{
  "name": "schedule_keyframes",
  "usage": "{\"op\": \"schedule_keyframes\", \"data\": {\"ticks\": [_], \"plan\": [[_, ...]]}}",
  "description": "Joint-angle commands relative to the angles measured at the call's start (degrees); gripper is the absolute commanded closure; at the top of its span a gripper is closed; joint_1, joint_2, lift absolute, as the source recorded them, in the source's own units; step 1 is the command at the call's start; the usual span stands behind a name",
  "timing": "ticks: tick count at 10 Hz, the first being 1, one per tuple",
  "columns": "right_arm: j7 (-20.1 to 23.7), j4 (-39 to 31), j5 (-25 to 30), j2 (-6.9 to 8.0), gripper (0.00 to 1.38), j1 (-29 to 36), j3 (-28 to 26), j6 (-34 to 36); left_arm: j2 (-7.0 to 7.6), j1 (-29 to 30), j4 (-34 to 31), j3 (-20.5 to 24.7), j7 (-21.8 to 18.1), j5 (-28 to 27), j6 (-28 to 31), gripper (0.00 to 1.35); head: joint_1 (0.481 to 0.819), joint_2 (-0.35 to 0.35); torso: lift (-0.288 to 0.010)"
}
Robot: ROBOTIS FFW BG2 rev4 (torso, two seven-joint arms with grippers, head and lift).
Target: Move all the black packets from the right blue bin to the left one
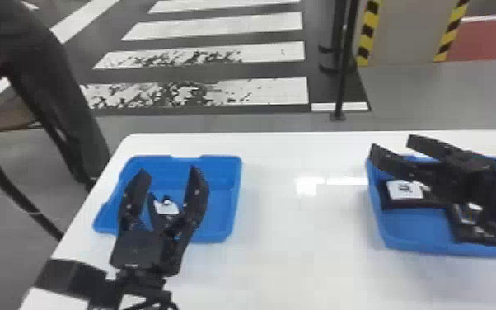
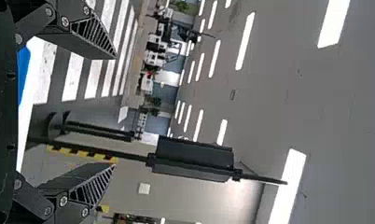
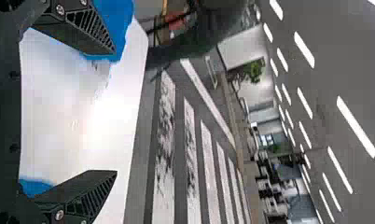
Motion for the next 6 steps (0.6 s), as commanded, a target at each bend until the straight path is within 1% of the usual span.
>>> {"op": "schedule_keyframes", "data": {"ticks": [1, 2, 3, 4, 5, 6], "plan": [[-2.16, -2.33, 4.14, 1.08, 0.13, 2.03, -3.19, 1.28, 0.12, 5.22, -7.24, -2.39, -0.22, 3.77, 2.49, 0.23, 0.695, 0.09, -0.14], [-4.88, -2.61, 4.49, 1.52, 0.13, 3.58, -3.3, 1.42, 0.47, 5.92, -8.37, -3.42, -0.57, 4.68, 3.33, 0.23, 0.695, 0.03, -0.14], [-7.43, -2.75, 6.2, 2.13, 0.13, 4.99, -3.42, 1.14, 0.39, 5.78, -8.37, -2.85, -1.01, 4.8, 4.17, 0.23, 0.695, -0.009, -0.14], [-9.98, -1.48, 8.37, 2.92, 0.13, 6.11, -3.42, -2.23, 0.12, 6.06, -8.37, -2.17, -1.36, 4.8, 4.17, 0.23, 0.695, -0.031, -0.14], [-13.05, 2.31, 7.69, 3.71, 0.13, 7.09, -3.53, -8.0, -0.05, 6.21, -8.37, -1.94, -1.63, 4.68, 4.32, 0.22, 0.695, -0.039, -0.14], [-15.08, 6.53, 6.77, 4.59, 0.13, 7.38, -4.1, -13.48, -0.05, 6.21, -8.37, -1.71, -1.71, 4.68, 4.74, 0.22, 0.695, -0.057, -0.14]]}}
